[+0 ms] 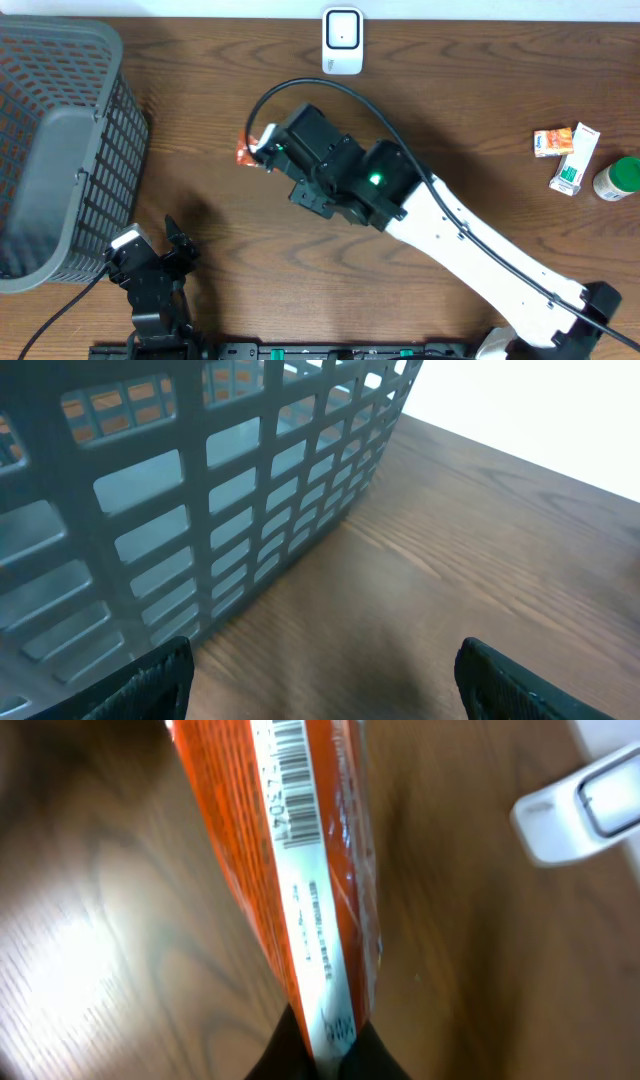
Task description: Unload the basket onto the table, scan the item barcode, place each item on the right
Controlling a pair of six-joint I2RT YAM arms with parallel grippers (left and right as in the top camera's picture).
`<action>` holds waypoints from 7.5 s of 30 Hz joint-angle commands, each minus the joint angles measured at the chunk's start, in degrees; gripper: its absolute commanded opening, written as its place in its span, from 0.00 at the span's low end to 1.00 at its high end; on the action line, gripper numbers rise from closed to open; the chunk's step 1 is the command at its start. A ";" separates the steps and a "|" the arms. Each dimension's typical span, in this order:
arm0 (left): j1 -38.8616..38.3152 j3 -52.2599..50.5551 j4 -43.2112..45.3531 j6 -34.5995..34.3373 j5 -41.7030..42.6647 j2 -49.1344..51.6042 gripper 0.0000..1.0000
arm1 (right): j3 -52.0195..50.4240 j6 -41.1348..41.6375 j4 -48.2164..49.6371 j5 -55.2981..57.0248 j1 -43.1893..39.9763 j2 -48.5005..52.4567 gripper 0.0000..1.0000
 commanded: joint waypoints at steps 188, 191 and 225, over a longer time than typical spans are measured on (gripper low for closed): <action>0.13 -0.44 -0.07 -0.33 -0.79 -0.15 0.84 | -23.10 29.77 23.06 -14.40 -5.81 17.35 0.01; 0.13 -0.44 -0.07 -0.31 -0.79 -0.15 0.84 | -23.17 30.03 21.92 -14.38 -3.93 17.38 0.01; 0.13 -0.44 -0.07 -0.33 -0.79 -0.15 0.84 | -25.97 30.62 7.58 -11.41 -1.73 3.34 0.01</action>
